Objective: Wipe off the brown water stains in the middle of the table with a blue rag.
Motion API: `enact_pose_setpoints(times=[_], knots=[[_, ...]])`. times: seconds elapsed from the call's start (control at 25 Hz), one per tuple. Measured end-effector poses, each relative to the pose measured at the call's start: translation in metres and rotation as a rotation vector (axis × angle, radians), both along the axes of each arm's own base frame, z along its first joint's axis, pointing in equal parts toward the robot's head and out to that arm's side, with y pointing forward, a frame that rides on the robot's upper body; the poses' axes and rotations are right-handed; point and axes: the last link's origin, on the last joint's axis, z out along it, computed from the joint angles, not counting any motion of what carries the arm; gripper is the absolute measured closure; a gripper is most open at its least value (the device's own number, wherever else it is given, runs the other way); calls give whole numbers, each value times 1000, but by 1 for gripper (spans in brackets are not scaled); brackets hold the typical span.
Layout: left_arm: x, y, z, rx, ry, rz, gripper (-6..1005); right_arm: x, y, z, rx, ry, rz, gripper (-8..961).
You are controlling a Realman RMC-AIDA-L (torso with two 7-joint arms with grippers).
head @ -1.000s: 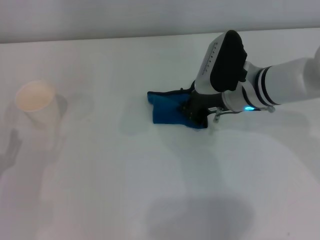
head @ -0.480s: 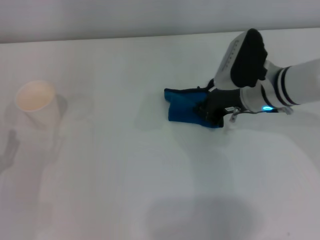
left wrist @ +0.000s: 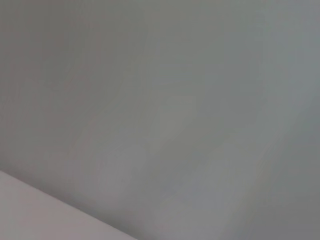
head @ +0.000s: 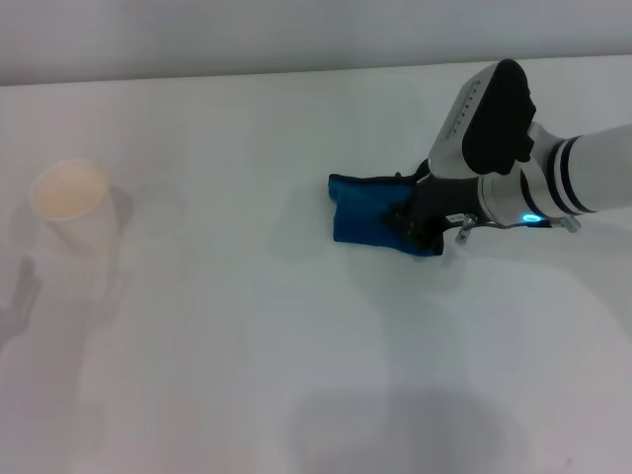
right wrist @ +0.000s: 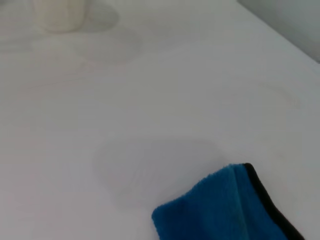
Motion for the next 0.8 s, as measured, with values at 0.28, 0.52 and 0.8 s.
enact_pose_setpoints(times=[0.28, 0.52, 0.8], knots=[[0, -2, -1, -1, -2, 3, 111, -3, -2, 4, 35, 33, 6, 742], [0, -2, -2, -2, -6, 4, 111, -13, -5, 9, 69, 151, -2, 568], [1, -2, -3, -2, -11, 3, 111, -18, -4, 52, 245, 640, -106, 406]])
